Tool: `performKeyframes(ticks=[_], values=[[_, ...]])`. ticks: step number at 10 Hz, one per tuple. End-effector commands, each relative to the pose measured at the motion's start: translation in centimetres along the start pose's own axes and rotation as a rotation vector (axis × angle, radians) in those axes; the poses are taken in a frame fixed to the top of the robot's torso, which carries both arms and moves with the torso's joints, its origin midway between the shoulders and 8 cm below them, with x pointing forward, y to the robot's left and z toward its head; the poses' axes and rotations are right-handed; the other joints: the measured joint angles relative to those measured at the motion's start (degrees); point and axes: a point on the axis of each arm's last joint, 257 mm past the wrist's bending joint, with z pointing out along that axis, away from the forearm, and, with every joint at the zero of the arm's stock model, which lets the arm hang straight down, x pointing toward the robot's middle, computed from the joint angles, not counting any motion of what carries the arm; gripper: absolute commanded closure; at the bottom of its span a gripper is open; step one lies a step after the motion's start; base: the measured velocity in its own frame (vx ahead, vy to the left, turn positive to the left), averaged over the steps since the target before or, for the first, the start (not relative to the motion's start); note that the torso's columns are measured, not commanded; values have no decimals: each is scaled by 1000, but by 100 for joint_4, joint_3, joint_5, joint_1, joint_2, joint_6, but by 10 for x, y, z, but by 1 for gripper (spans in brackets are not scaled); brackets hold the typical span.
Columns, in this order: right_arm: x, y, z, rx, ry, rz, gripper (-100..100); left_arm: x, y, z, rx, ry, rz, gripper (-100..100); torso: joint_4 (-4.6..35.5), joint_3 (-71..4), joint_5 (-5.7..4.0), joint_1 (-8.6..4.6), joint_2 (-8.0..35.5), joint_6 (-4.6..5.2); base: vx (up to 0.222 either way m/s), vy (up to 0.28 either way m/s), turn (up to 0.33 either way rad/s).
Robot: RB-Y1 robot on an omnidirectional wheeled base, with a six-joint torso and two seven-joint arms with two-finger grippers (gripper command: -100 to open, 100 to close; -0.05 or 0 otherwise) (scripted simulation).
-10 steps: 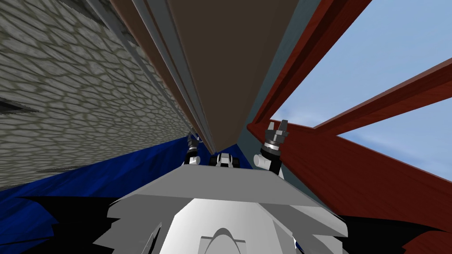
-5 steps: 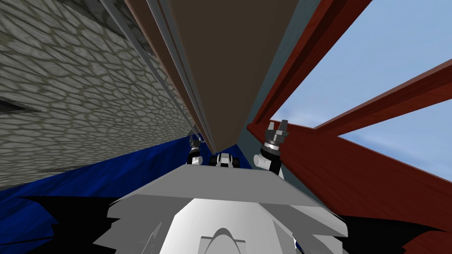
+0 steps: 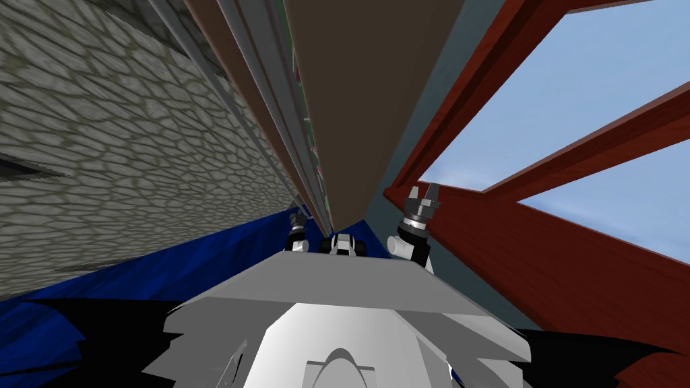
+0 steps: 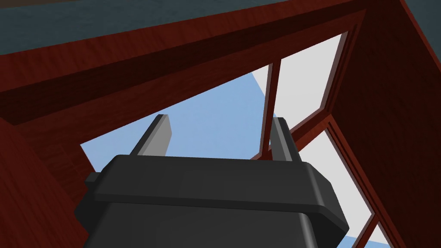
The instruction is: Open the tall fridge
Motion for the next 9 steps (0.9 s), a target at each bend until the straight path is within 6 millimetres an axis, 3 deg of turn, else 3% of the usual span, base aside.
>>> performKeyframes(ticks=[1,9], values=[[0,0,0,0,0,0,0,11,-2,5,-1,34,-4,100,-4,-12,-6,-26,-25,12,-61,240,-55],[0,0,0,0,0,0,0,37,12,2,-89,156,-13,100,2,6,-10,-46,12,2,-90,333,-150]])
